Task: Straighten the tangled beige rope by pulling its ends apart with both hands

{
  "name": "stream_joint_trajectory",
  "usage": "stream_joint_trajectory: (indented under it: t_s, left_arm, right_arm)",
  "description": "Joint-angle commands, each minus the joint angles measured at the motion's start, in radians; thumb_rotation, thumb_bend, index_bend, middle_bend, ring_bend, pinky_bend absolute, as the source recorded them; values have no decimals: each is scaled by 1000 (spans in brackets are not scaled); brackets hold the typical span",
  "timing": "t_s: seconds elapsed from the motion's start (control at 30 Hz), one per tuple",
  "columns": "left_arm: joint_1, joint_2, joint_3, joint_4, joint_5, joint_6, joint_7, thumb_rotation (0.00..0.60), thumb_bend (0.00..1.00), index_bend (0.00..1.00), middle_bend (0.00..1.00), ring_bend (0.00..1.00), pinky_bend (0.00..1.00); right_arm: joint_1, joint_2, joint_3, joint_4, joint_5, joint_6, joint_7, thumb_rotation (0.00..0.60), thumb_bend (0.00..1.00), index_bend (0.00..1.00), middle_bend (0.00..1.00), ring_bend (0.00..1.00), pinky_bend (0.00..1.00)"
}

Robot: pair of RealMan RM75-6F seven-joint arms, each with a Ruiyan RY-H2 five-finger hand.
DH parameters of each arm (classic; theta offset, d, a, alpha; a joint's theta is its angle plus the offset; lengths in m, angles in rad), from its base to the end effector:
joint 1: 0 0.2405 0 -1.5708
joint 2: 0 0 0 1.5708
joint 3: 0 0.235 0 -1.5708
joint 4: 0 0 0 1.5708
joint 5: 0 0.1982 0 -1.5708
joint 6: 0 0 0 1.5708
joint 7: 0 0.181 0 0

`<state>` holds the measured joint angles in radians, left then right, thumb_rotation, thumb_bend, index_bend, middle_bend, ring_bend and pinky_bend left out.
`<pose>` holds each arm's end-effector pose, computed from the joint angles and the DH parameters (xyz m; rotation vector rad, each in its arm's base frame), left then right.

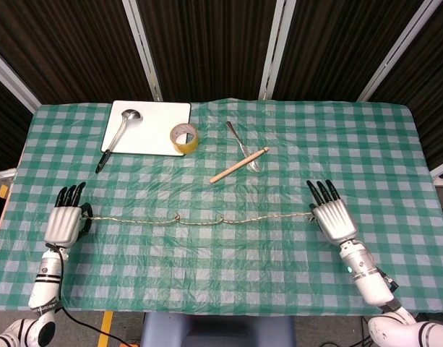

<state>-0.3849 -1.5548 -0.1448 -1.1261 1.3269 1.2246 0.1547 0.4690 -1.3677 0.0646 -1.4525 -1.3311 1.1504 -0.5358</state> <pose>-0.2854 0.3257 0.0561 -1.4968 -0.8060 -0.7856 -0.2331 -0.3169 0.0528 1.7941 -0.5551 0.5961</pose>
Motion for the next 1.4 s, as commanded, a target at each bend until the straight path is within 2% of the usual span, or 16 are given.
stream_joint_trajectory:
  t_s: [0.03,0.53,1.1,1.4]
  left_arm:
    - [1,9,-2,-2,-9,-8,-9,600,529,646,29,0,73]
    - [-15,10,8,28,-32,-69,3,600,520,643,30,0,74]
    - [-28,-24,24,56,-31,-97,9,600,513,637,30,0,74]
    - [-36,-42,27,81,-34,-115,0,600,505,615,30,0,75]
  right_arm:
    - [-14,20,2,40,8,-4,54,600,612,733,3,0,0]
    - [-51,7,-19,182,15,-23,140,600,612,736,3,0,0]
    - [-55,-23,-29,254,18,-73,168,600,612,735,3,0,0]
    - [-53,-51,-31,283,29,-105,159,600,611,631,3,0,0]
